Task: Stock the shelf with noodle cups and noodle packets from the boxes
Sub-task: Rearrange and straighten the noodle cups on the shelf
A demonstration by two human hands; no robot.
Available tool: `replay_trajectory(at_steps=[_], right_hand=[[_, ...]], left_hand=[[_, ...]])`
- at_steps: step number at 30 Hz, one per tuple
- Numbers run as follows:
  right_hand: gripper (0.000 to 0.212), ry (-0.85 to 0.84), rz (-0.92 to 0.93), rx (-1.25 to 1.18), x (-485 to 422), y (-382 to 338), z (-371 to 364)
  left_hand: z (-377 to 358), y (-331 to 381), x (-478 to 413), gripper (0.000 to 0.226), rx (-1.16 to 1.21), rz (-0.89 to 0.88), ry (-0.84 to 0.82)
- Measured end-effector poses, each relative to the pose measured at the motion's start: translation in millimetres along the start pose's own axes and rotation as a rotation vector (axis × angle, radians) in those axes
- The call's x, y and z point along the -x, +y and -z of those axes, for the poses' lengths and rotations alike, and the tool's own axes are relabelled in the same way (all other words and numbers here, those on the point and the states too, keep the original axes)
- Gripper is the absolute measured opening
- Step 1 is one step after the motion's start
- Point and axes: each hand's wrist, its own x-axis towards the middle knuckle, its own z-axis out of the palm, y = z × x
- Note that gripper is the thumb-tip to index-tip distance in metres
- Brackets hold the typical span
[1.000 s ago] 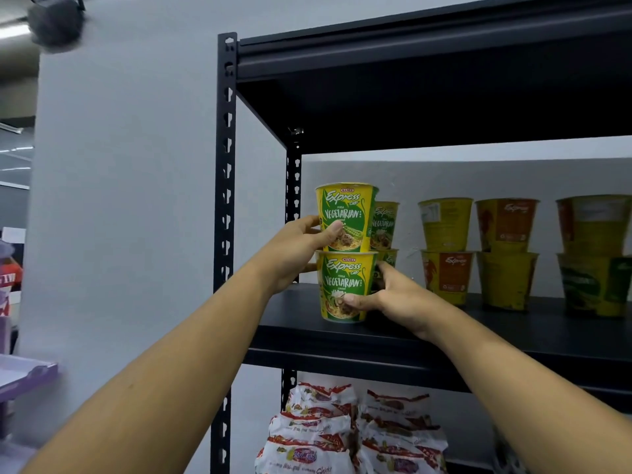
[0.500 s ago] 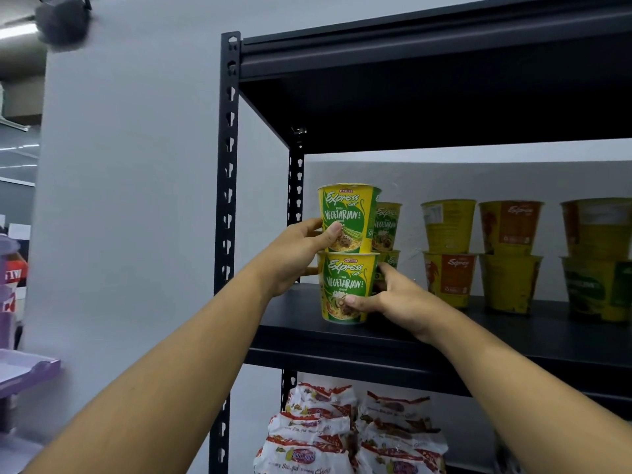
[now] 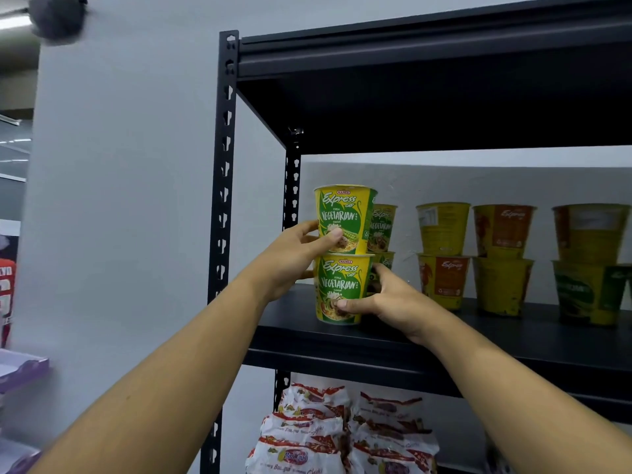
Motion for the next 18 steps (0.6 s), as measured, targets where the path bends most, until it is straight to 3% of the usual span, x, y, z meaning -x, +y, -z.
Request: replay_trajectory(at_steps=[11,15,18], right_hand=[[0.088,0.012,-0.009,0.032,-2,3,0],[0.081,0.019,-0.019,0.07,-3,4,1],[0.069,0.029,-0.014,0.134,-4,5,1]], left_hand=[[-5,-5,9,0.072,0.057,-0.025,0.012],[-5,-26,21,0.089,0.083,0.029,-0.008],[-5,-34,29,0.075,0.087,0.036,-0.062]])
